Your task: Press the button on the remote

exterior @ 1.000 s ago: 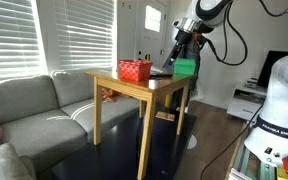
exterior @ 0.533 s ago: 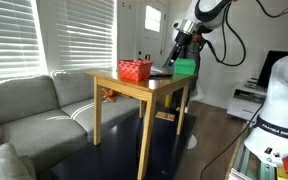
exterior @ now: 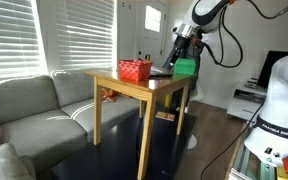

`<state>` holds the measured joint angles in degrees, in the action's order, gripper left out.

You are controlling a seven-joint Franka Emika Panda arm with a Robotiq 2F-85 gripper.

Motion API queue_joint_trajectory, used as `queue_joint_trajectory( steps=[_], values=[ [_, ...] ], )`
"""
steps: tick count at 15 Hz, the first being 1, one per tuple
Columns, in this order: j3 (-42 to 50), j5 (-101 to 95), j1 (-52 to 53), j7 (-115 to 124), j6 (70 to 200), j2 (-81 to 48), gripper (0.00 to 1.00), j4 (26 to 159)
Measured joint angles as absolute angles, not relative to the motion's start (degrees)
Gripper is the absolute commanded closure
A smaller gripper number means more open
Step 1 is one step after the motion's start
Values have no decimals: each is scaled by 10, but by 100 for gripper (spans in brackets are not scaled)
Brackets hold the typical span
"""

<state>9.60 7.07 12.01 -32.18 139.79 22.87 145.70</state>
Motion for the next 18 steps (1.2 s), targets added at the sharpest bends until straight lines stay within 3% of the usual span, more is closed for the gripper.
queue_joint_trajectory(
  steps=[18],
  values=[
    [102, 86, 114, -324, 1476, 174, 100, 1457]
  ],
)
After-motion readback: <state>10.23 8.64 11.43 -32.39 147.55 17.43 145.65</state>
